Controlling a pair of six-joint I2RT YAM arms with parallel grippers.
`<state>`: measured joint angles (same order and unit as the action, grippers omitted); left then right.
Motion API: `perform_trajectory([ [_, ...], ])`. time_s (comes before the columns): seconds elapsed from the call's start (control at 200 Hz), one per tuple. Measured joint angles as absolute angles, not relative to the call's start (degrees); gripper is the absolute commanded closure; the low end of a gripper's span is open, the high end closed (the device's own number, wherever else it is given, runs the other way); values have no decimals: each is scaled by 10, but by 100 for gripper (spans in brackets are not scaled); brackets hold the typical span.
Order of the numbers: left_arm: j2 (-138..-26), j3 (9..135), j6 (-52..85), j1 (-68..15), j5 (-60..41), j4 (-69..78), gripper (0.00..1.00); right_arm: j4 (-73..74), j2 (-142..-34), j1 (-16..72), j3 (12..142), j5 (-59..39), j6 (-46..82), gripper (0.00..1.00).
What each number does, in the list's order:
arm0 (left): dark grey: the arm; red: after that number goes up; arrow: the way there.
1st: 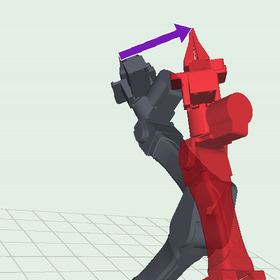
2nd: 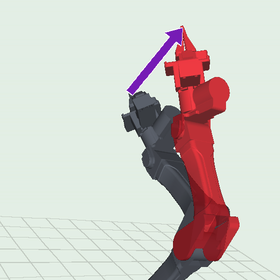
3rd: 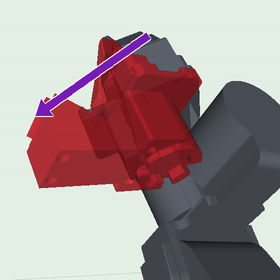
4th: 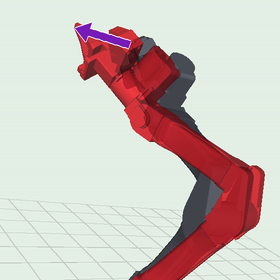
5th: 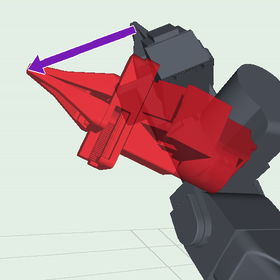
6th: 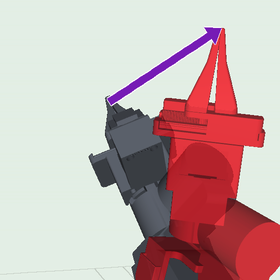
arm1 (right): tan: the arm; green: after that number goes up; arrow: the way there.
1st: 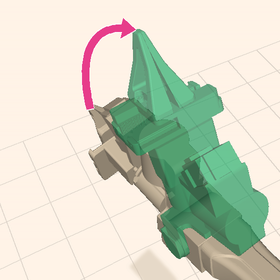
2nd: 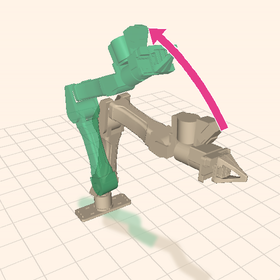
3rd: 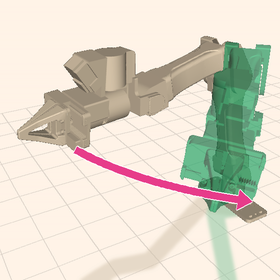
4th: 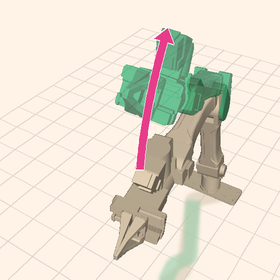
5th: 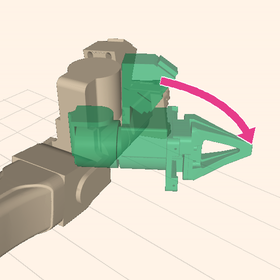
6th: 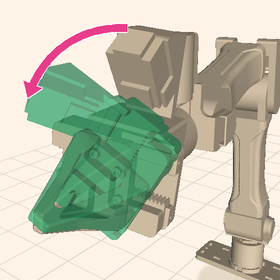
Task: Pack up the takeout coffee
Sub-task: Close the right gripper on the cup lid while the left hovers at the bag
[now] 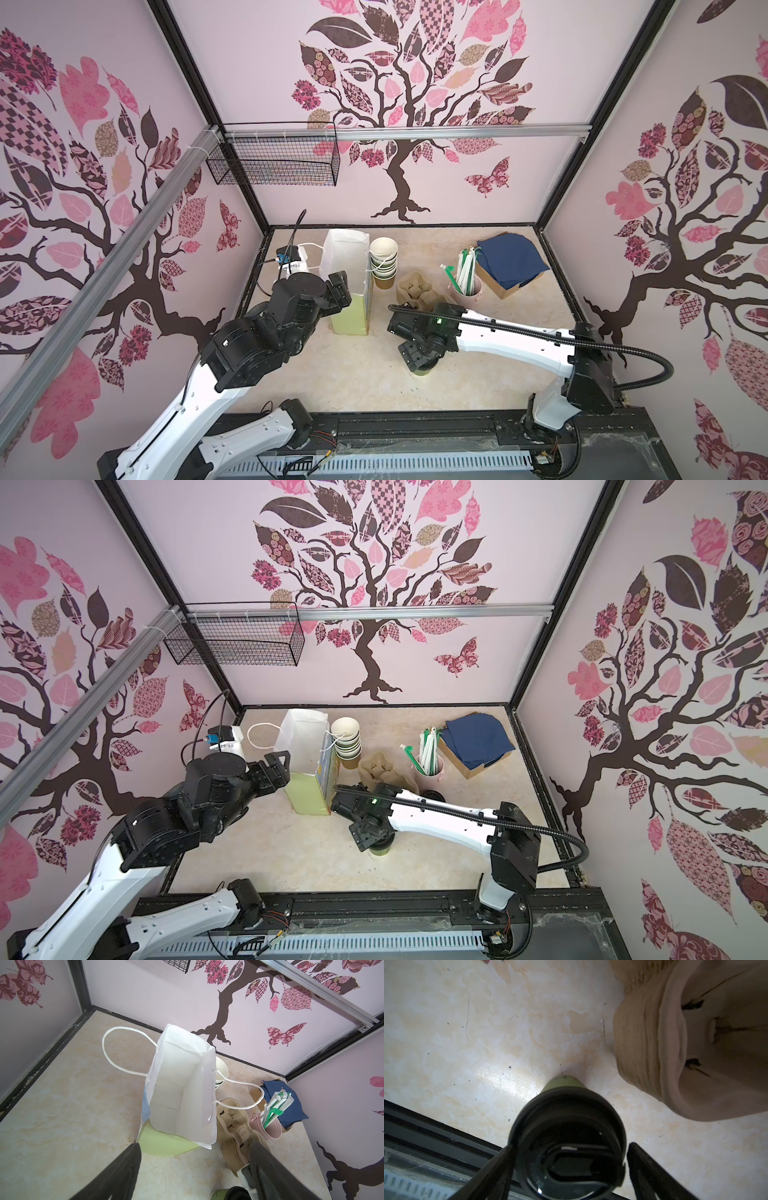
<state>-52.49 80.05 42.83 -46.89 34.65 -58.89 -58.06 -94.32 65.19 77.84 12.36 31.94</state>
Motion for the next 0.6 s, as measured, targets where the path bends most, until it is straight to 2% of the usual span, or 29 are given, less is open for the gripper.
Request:
perform_trajectory([
  [0.35,-525,801,432,-469,346,-589,15,-572,-941,652,772,119,326,21],
  [0.6,-525,801,433,-469,346,-593,15,-567,-911,650,738,119,340,21],
])
